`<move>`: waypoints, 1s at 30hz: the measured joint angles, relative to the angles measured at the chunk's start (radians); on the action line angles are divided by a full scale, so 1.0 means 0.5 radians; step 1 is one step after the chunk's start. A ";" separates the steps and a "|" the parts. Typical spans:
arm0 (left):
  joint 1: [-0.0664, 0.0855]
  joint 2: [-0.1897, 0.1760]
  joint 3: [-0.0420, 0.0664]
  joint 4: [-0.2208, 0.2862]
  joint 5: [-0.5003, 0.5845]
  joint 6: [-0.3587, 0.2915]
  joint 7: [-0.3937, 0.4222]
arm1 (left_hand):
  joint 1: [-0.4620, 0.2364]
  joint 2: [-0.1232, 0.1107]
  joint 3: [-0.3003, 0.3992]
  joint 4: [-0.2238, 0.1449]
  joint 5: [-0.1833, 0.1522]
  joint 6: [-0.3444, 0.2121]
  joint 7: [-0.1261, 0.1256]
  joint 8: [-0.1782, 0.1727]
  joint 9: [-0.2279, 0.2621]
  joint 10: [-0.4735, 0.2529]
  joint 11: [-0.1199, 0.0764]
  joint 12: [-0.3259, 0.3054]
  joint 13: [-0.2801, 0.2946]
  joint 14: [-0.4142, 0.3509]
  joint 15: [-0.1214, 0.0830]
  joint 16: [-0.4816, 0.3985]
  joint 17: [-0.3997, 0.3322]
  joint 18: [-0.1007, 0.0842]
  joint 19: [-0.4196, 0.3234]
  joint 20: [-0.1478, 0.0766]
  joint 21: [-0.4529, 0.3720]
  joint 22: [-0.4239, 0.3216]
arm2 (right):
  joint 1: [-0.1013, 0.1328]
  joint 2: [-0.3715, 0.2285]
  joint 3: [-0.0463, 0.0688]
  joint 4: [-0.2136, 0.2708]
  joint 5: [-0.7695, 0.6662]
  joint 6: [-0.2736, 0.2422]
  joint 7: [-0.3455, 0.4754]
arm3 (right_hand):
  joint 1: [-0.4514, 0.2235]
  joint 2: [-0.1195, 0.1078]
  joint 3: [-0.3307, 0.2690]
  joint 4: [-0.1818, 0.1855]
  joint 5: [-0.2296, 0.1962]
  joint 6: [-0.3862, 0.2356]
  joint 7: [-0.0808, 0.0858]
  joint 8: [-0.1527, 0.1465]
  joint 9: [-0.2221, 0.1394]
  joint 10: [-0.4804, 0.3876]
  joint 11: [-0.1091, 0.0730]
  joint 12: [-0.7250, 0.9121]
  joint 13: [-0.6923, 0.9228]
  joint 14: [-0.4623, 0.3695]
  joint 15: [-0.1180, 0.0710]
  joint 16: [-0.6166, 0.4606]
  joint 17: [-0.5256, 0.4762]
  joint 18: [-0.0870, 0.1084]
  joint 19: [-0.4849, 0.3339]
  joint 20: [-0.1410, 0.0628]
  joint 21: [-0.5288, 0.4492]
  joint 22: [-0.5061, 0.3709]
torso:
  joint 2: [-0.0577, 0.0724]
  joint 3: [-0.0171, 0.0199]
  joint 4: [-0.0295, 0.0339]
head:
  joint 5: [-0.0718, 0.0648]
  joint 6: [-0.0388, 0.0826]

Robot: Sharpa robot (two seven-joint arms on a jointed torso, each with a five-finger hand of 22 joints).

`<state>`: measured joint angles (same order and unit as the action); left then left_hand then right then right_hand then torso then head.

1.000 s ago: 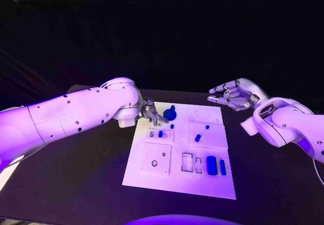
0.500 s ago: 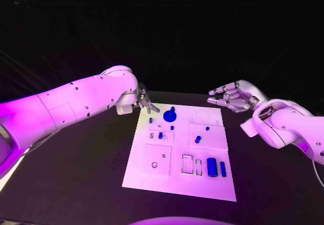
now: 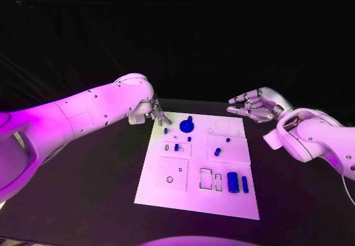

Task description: Assemble the parts on the task board

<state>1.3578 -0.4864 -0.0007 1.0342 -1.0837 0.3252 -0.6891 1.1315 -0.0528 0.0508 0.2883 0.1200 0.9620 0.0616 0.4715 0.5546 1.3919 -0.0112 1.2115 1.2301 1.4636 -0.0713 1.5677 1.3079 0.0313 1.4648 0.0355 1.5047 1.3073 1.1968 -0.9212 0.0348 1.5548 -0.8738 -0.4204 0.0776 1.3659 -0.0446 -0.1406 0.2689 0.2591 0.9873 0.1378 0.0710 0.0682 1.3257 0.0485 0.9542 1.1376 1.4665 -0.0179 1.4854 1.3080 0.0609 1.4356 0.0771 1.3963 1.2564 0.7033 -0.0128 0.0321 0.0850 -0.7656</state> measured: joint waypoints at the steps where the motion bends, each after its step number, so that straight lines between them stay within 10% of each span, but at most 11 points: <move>1: -0.001 0.003 -0.001 -0.007 -0.001 0.006 0.002 | 0.000 0.000 0.000 0.000 0.000 0.006 -0.006 0.000 0.001 0.003 -0.003 0.000 0.000 0.000 0.000 0.000 0.000 0.000 0.000 0.000 0.001 0.000 | 0.000 0.001 0.000 0.000 0.000 0.000 0.000 | 0.000 0.000 0.000 0.000 0.000 0.000 0.000 0.000 0.000 0.000 0.000 0.000 0.000 0.000 0.000 0.000 0.000 0.000 0.000 0.000 0.000 0.000 | 0.000 0.0002 0.000 | 0.000 -0.001; 30: -0.026 0.047 -0.010 -0.059 0.032 0.099 0.053 | 0.145 0.035 -0.004 -0.041 0.000 0.027 -0.027 0.062 0.038 0.018 -0.018 0.024 0.013 0.000 0.000 0.000 -0.001 0.000 0.000 0.000 0.009 0.000 | -0.001 0.010 0.000 -0.006 0.001 0.003 0.003 | 0.000 0.000 0.000 0.000 0.000 0.000 0.000 0.000 0.000 0.000 0.000 0.000 0.000 0.000 0.000 0.000 -0.001 0.000 0.000 0.000 0.000 0.000 | -0.003 0.0031 0.000 | 0.005 -0.012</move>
<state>1.3447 -0.4631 -0.0059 1.0049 -1.0677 0.3749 -0.6626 1.2038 -0.0356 0.0489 0.2680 0.1199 0.9756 0.0479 0.5025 0.5736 1.4008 -0.0200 1.2235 1.2365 1.4636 -0.0714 1.5677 1.3076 0.0314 1.4647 0.0354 1.5092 1.3073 1.1962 -0.9163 0.0348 1.5518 -0.8735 -0.4189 0.0789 1.3659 -0.0447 -0.1405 0.2689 0.2591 0.9873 0.1378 0.0710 0.0682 1.3257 0.0485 0.9542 1.1376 1.4665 -0.0179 1.4854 1.3077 0.0609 1.4356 0.0771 1.3963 1.2565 0.7020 -0.0112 0.0319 0.0876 -0.7714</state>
